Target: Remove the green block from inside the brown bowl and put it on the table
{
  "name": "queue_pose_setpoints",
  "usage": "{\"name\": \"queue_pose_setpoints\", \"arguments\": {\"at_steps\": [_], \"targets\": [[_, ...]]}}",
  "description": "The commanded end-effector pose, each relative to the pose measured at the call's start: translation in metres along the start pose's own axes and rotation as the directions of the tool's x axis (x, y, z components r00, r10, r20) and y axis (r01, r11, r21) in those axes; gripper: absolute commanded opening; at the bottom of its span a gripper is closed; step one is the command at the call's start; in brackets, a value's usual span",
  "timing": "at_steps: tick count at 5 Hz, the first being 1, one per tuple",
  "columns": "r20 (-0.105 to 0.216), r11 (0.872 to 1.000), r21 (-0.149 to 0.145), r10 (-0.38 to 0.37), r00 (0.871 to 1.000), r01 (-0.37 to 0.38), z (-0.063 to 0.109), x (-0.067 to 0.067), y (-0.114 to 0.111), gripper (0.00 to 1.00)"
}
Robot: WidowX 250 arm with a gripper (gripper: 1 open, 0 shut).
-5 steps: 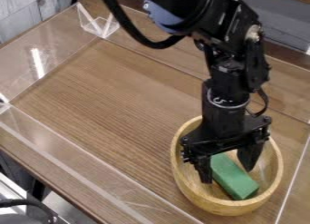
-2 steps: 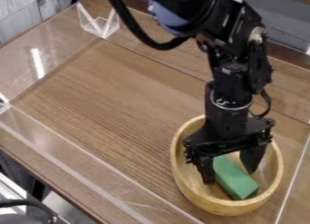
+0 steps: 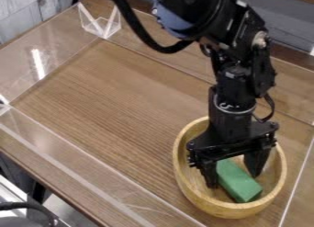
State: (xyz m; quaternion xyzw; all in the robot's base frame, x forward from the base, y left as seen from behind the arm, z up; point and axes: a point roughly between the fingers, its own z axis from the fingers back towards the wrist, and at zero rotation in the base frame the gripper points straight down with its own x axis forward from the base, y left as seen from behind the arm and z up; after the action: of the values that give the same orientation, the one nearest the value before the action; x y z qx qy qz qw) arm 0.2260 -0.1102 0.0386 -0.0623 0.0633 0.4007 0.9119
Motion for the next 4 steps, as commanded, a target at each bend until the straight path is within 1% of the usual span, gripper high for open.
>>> {"name": "queue_pose_setpoints", "arguments": {"at_steps": [1,2,4], "targets": [[0.026,0.999,-0.045,-0.014,1.0,0.015,0.0044,0.0033,-0.0124,1.0],[0.033,0.999,-0.048,-0.014,0.999,0.016,0.0001,0.0046,-0.0129,0.0],[0.036,0.998,-0.034,-0.046,0.998,0.048,0.0059,0.0045,-0.0115,0.0]]}}
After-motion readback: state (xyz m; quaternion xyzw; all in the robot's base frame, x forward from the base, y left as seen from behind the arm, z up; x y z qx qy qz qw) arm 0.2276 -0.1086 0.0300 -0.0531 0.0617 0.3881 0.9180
